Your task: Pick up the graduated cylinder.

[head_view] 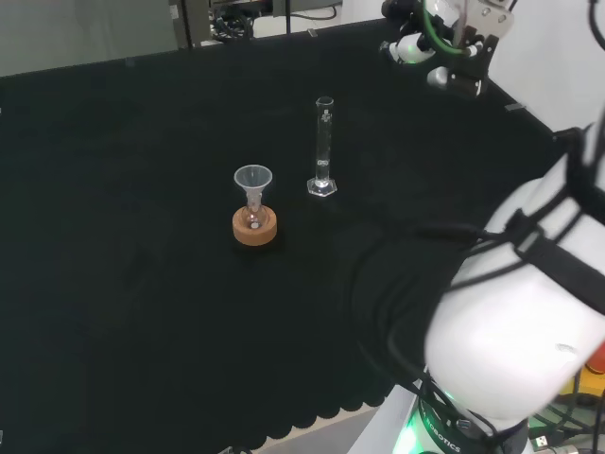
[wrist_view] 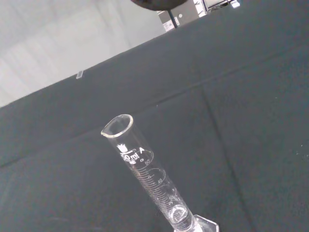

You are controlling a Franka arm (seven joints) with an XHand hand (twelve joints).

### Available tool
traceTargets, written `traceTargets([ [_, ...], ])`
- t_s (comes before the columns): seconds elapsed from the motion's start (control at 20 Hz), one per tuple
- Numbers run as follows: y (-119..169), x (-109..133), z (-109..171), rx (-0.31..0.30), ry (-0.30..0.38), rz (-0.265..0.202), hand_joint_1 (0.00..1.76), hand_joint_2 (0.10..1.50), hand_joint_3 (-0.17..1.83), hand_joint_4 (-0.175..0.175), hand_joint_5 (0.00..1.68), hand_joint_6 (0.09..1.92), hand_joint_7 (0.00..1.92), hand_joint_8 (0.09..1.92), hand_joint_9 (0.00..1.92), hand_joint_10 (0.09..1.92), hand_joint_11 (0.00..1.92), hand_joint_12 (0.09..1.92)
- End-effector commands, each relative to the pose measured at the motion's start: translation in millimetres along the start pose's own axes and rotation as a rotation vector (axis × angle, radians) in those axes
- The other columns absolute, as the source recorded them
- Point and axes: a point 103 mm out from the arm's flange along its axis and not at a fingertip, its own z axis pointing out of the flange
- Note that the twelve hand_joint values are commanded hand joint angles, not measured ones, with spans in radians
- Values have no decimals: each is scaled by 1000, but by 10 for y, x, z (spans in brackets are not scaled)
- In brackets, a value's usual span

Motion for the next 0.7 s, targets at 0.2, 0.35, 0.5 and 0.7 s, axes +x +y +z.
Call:
traceTargets([
  [0.2, 138, 77, 1304, 210, 136, -58, 1086, 1024, -175, -49, 560, 87, 407, 638, 638, 546, 368, 1293],
  [0.35, 148, 55, 1347, 211, 168, -73, 1083, 1022, -175, -48, 559, 87, 416, 639, 662, 548, 381, 1296],
  [0.5, 133, -2, 1387, 206, 210, -94, 1082, 1019, -175, -47, 567, 87, 431, 631, 696, 527, 408, 1289],
  [0.7, 88, -123, 1399, 184, 250, -100, 1084, 1011, -175, -47, 563, 87, 443, 630, 722, 519, 435, 1289],
])
